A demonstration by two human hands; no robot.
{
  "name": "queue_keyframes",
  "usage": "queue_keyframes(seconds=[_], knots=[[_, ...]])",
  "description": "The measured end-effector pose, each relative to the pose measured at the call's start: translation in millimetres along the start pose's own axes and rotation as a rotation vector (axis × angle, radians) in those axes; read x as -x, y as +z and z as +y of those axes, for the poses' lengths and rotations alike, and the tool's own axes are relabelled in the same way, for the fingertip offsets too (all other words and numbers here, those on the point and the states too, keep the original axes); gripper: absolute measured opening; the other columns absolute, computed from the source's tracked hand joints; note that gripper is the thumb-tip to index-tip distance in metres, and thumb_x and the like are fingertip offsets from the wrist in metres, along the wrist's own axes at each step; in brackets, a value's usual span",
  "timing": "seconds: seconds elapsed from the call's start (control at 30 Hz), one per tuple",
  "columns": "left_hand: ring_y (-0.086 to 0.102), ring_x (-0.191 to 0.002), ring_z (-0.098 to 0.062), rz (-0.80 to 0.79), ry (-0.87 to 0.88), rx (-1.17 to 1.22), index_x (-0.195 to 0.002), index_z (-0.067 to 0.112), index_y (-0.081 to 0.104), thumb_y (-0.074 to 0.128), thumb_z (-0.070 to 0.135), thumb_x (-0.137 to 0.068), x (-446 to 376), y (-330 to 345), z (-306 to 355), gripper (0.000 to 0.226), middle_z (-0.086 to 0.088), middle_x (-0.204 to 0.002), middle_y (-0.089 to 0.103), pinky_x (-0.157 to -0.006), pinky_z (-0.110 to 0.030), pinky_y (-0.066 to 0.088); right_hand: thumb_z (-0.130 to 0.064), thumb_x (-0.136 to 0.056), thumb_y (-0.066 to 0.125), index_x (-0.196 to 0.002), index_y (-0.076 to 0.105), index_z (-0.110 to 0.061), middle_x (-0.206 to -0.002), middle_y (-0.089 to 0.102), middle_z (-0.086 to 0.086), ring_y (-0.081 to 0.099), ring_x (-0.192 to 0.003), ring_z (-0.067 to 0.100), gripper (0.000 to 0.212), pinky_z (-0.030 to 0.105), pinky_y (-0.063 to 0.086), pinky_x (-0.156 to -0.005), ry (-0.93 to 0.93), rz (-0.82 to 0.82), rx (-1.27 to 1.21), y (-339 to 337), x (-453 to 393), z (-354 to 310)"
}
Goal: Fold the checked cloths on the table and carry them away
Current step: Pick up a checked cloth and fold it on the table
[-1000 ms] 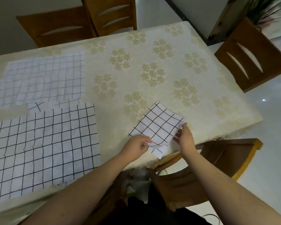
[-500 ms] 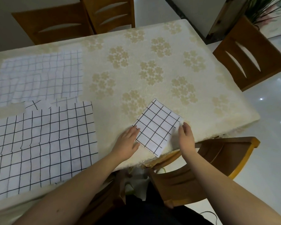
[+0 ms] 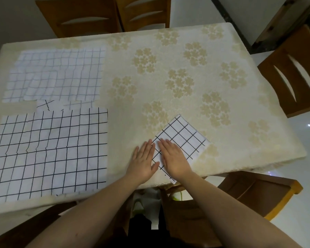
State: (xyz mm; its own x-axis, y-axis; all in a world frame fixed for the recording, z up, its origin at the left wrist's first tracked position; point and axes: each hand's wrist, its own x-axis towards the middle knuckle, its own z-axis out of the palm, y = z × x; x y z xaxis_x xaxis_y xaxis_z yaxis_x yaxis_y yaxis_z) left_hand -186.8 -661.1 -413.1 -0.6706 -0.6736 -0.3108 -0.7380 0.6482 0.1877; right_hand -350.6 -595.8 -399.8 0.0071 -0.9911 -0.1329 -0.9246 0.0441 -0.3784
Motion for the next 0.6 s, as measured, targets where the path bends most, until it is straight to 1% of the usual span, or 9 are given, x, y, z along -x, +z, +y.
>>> queue_keyframes(seconds=[0.07, 0.13, 0.17, 0.27, 0.3, 0.37, 0.47, 0.53, 0.6], knots=[[-0.014, -0.149, -0.016, 0.015, -0.007, -0.011, -0.153, 0.018, -0.010, 0.009, 0.060, -0.094, 0, 3, -1, 0.075, 0.000, -0.162, -0.015, -0.118, -0.040, -0.012, -0.030, -0.101, 0.032, -0.147, 0.040, -0.008, -0.154, 0.037, 0.010, 0.033, -0.143, 0.025, 0.051, 0.043, 0.027, -0.117, -0.024, -0.024, 0.024, 4, -7, 2], [-0.001, -0.151, -0.018, 0.030, -0.007, -0.026, -0.154, 0.018, -0.001, 0.017, 0.060, -0.096, 0, 6, -3, 0.074, -0.002, -0.164, -0.002, -0.119, -0.042, -0.004, -0.036, -0.102, 0.028, -0.148, 0.040, -0.010, -0.155, 0.035, 0.008, 0.031, -0.144, 0.024, 0.054, 0.042, 0.027, -0.117, -0.027, -0.057, 0.075, 7, -12, 8], [0.003, -0.151, -0.019, 0.025, -0.005, -0.026, -0.155, 0.018, 0.003, 0.021, 0.059, -0.097, 0, 7, -3, 0.074, -0.003, -0.164, 0.002, -0.118, -0.043, 0.000, -0.039, -0.102, 0.026, -0.149, 0.037, -0.011, -0.157, 0.032, 0.007, 0.029, -0.145, 0.023, 0.056, 0.041, 0.024, -0.118, -0.023, -0.072, 0.093, 9, -13, 13], [0.005, -0.150, -0.018, 0.012, -0.012, -0.022, -0.155, 0.017, 0.013, 0.031, 0.059, -0.095, -1, 6, -4, 0.076, -0.005, -0.164, 0.012, -0.117, -0.043, 0.003, -0.047, -0.103, 0.017, -0.155, 0.020, -0.019, -0.162, 0.013, 0.002, 0.012, -0.150, 0.021, 0.059, 0.037, 0.004, -0.120, -0.009, -0.104, 0.130, 9, -17, 34], [0.006, -0.149, -0.018, 0.011, -0.018, -0.018, -0.155, 0.016, 0.017, 0.034, 0.060, -0.093, -1, 5, -5, 0.077, -0.006, -0.163, 0.015, -0.117, -0.042, 0.003, -0.049, -0.102, 0.015, -0.156, 0.015, -0.022, -0.163, 0.008, 0.001, 0.008, -0.151, 0.020, 0.060, 0.037, 0.000, -0.120, 0.006, -0.108, 0.140, 7, -17, 42], [0.005, -0.149, -0.018, 0.003, -0.022, -0.010, -0.155, 0.016, 0.020, 0.036, 0.061, -0.092, -1, 4, -5, 0.079, -0.007, -0.163, 0.015, -0.117, -0.042, 0.002, -0.053, -0.101, 0.010, -0.156, 0.007, -0.025, -0.163, 0.000, -0.002, -0.002, -0.151, 0.018, 0.062, 0.038, -0.005, -0.120, 0.052, -0.108, 0.162, 0, -19, 59], [-0.005, -0.150, -0.018, 0.012, -0.001, -0.010, -0.157, 0.018, 0.011, 0.033, 0.063, -0.091, 0, 6, -6, 0.082, -0.006, -0.164, 0.002, -0.118, -0.042, -0.001, -0.057, -0.097, 0.001, -0.156, -0.001, -0.028, -0.162, -0.008, -0.004, -0.011, -0.149, 0.014, 0.066, 0.037, -0.011, -0.119, 0.116, -0.099, 0.184, -14, -26, 83], [-0.009, -0.150, -0.017, 0.013, 0.000, -0.007, -0.157, 0.020, 0.004, 0.032, 0.065, -0.090, -1, 7, -7, 0.085, -0.004, -0.164, -0.005, -0.119, -0.042, -0.003, -0.060, -0.095, 0.000, -0.155, -0.004, -0.028, -0.162, -0.011, -0.005, -0.013, -0.149, 0.014, 0.068, 0.036, -0.011, -0.119, 0.162, -0.100, 0.173, -23, -34, 97], [-0.003, -0.151, -0.019, 0.020, -0.008, -0.003, -0.157, 0.020, 0.007, 0.036, 0.065, -0.089, -1, 8, -7, 0.087, -0.005, -0.165, -0.001, -0.119, -0.042, 0.000, -0.059, -0.097, 0.009, -0.157, 0.001, -0.025, -0.164, -0.006, -0.002, -0.006, -0.151, 0.017, 0.069, 0.039, -0.004, -0.120, 0.214, -0.090, 0.153, -32, -45, 106]])
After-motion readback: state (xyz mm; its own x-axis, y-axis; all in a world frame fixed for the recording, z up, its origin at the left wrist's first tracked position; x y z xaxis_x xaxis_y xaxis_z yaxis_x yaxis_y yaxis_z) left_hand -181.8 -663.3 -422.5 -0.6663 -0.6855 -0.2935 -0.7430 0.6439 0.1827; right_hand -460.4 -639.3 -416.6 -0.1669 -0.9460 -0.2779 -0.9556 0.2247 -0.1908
